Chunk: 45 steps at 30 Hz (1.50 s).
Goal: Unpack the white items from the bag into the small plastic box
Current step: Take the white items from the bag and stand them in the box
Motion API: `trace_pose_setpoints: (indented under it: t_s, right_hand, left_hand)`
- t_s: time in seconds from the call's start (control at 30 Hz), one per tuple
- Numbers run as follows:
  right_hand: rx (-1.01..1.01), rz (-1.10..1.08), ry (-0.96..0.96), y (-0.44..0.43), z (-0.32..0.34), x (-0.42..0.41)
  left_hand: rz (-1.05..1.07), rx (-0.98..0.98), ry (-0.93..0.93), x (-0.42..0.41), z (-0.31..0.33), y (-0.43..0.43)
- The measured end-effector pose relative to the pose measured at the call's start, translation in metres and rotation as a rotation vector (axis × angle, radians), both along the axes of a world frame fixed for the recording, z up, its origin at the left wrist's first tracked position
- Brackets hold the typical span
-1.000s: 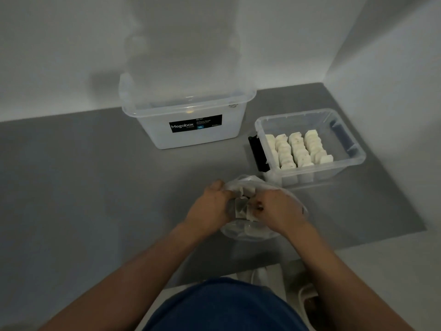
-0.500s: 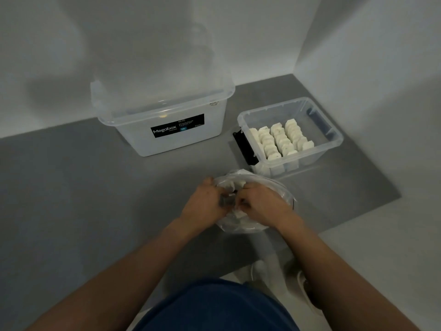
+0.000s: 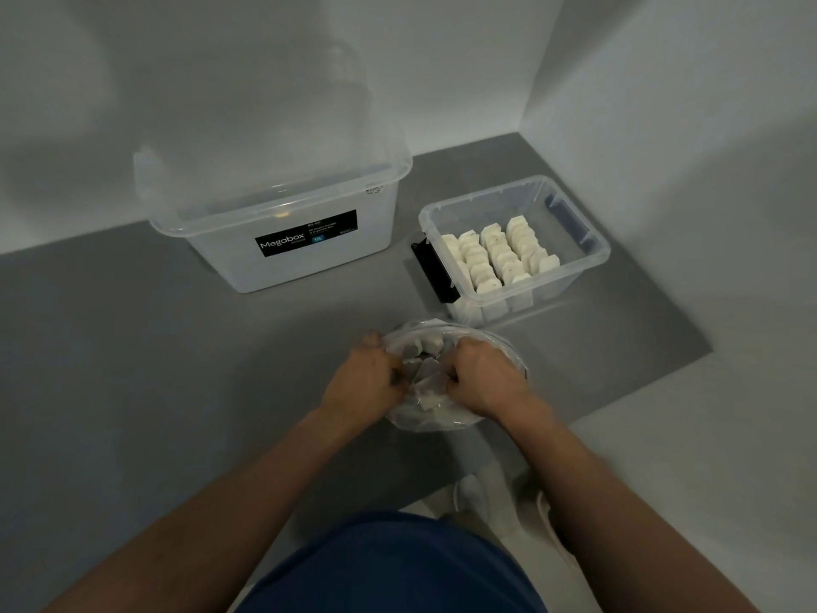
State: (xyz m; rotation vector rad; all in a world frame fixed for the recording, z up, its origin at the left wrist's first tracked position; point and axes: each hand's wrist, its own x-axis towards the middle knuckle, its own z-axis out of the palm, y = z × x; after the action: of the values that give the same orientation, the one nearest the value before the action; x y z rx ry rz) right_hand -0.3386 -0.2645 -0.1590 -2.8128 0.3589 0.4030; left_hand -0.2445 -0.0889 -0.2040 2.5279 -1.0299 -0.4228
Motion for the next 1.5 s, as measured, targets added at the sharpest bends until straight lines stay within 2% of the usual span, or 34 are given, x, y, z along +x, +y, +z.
trace_pose_setpoints:
  t_s: [0.13, 0.23, 0.43, 0.57, 0.8, 0.87, 1.03, 1.1, 1.2, 1.4, 1.5]
  right_hand:
    - [0.073, -0.026, -0.053, -0.001, 0.002, -0.001]
    - [0.142, -0.028, -0.137, 0.000, 0.012, -0.002]
    - [0.119, 0.171, -0.213, 0.003, 0.032, 0.007]
    - [0.182, 0.130, -0.274, 0.005, 0.046, 0.008]
    - [0.193, 0.105, -0.341, -0.002, 0.052, 0.003]
    - [0.192, 0.122, -0.423, -0.011, 0.065, 0.001]
    - [0.169, 0.034, -0.831, -0.059, 0.124, 0.017]
    - [0.142, -0.002, -0.887, -0.081, 0.139, 0.033]
    - [0.089, 0.005, -0.797, -0.106, 0.139, 0.060]
    - [0.047, 0.185, -0.277, -0.124, 0.103, 0.096]
    - [0.038, 0.255, -0.120, -0.123, 0.084, 0.106]
  left_hand:
    - [0.015, -0.034, -0.036, 0.001, 0.005, -0.003]
    - [-0.071, -0.054, -0.004, 0.004, 0.010, -0.004]
    - [-0.166, -0.058, 0.048, 0.009, 0.022, -0.001]
    - [-0.124, -0.138, 0.017, 0.003, 0.037, 0.000]
    - [0.081, -0.113, 0.168, -0.001, 0.046, -0.002]
    - [0.150, -0.125, 0.173, -0.001, 0.049, -0.003]
    - [0.244, -0.153, 0.203, 0.002, 0.061, -0.008]
    - [0.266, -0.169, 0.199, 0.003, 0.065, -0.010]
    - [0.295, -0.159, 0.176, 0.003, 0.066, -0.011]
    - [0.322, -0.150, 0.164, 0.001, 0.065, -0.009]
    - [0.354, -0.132, 0.137, 0.000, 0.065, -0.011]
